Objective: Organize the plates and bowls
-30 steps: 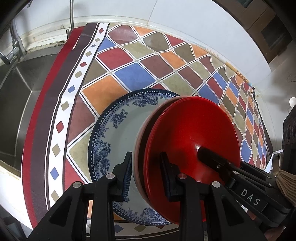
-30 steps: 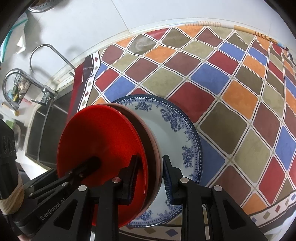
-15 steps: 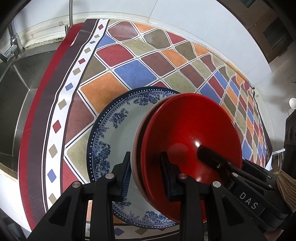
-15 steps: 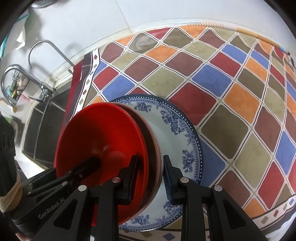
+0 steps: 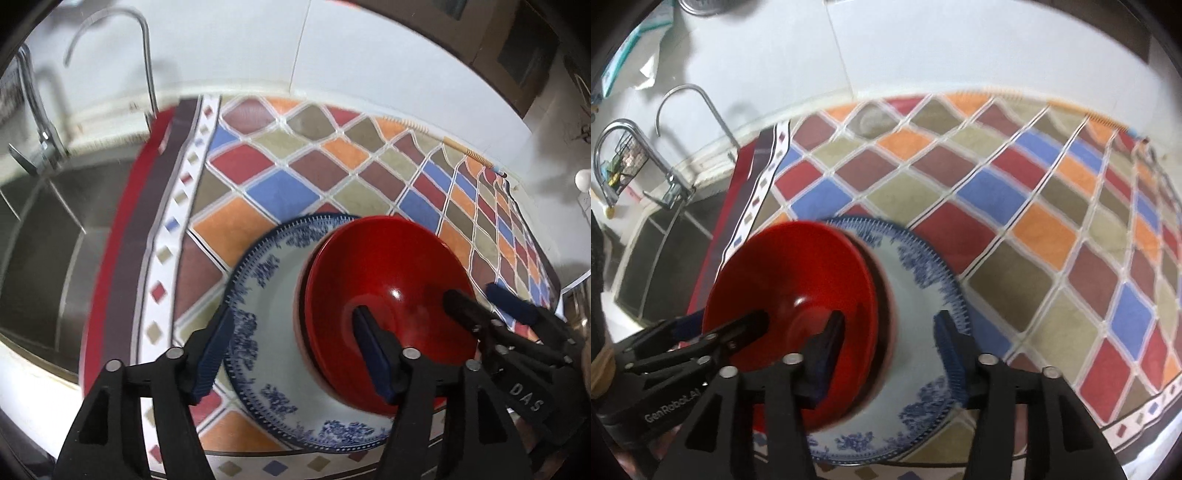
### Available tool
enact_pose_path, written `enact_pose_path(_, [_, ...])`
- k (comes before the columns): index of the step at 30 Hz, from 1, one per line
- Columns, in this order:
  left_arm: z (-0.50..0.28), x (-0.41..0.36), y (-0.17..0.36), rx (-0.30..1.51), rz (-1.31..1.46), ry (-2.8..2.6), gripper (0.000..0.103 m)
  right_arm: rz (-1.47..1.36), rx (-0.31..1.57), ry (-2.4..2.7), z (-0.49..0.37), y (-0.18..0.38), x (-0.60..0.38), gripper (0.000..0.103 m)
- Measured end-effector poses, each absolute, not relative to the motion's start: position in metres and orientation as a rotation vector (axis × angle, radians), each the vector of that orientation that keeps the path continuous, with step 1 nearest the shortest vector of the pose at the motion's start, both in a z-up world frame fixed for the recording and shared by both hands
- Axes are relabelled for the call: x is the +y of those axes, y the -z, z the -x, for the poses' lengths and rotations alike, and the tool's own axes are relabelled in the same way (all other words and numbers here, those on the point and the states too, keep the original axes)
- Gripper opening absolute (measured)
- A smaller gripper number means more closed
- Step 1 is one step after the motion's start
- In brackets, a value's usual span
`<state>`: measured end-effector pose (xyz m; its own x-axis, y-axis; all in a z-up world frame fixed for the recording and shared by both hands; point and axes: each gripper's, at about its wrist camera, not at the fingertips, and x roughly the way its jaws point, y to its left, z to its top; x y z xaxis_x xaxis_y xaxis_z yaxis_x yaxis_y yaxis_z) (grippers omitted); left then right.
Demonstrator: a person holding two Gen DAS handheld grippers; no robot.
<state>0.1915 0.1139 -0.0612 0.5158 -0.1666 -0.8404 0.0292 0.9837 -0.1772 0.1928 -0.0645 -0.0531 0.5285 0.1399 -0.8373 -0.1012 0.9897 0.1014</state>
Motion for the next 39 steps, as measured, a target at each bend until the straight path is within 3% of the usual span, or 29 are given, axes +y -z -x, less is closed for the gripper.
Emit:
enact_pose_path(5, [-0.164,0.108,0.038,0.877,0.068,0.070,0.087,-0.019,0.875,-0.094,-0.168,0.035,-0.076,0.077])
enact_pose_path(10, [-0.131,0.096,0.023,0.767,0.037,0.041,0.093,-0.038,0.784,-0.088,-0.138,0.023,-0.092,0.081])
enact_pose_path(18, [-0.073,0.080,0.020,0.747,0.057,0.016,0.095,-0.030,0.722,-0.071,-0.092,0.018,-0.112,0.087])
enact_pose_path(39, [0.069,0.056,0.000,0.660,0.056,-0.054,0.100,-0.002,0.621,-0.101,0.046,-0.007,-0.137,0.087])
